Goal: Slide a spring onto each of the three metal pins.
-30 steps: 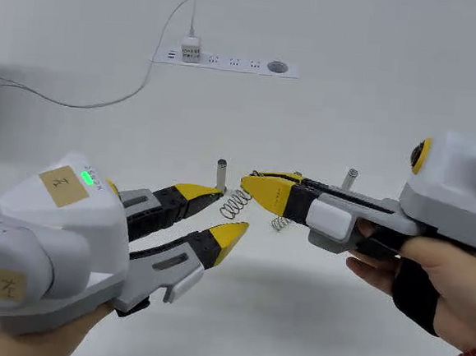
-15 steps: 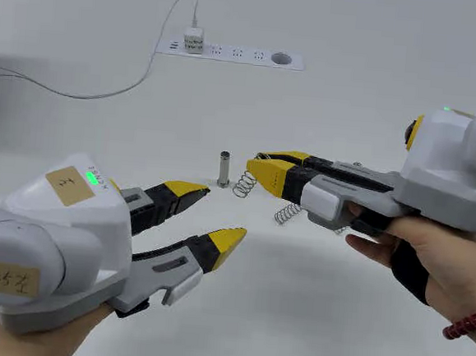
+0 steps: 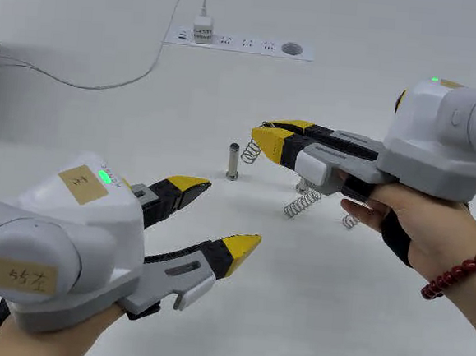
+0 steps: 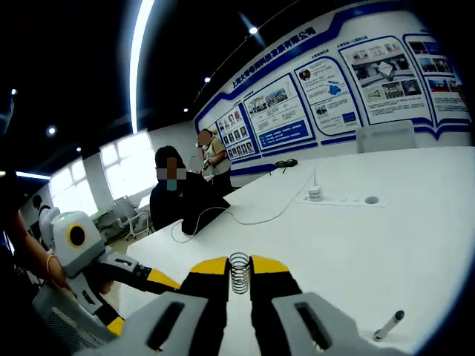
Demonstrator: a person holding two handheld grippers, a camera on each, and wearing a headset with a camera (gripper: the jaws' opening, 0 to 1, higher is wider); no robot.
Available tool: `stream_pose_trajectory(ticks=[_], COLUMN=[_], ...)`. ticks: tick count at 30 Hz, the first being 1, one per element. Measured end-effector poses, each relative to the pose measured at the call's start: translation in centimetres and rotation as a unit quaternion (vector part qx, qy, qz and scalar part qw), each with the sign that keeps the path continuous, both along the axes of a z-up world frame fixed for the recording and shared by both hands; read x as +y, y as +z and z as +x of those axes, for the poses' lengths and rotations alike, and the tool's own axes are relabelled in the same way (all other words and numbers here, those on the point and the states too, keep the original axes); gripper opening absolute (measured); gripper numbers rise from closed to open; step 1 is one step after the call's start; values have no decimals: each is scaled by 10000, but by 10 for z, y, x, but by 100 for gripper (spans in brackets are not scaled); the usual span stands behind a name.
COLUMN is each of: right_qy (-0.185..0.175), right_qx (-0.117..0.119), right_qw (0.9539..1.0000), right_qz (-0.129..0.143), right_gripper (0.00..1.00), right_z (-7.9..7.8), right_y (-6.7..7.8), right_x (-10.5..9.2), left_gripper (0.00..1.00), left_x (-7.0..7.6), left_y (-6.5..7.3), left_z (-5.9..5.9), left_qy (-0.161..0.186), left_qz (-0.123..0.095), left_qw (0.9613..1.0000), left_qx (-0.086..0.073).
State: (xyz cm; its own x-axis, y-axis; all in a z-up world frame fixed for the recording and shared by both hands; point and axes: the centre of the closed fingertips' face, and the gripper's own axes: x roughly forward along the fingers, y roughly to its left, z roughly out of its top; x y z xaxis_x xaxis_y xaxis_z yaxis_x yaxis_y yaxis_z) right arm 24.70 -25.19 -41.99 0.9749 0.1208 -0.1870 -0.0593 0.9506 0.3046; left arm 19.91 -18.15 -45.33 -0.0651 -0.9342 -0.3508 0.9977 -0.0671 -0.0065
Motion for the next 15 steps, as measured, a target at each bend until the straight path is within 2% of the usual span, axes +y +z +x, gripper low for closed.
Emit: stream_pose_trajectory(ticks=[9,15], right_qy=[-131,-146], right_qx=[-51,94], right_qw=[9994,9986], right_qz=[-317,-495], right_gripper=[11,11], right_z=[17,27], right_y=[-3,-12], right_x=[-10,-13], left_gripper=[53,58], left_x=[1,1], left_y=[-6,-8], left_z=[-1,0], left_qy=[-11,7], left_qz=[83,96], left_qw=[10000,10000], left_qx=[11,12])
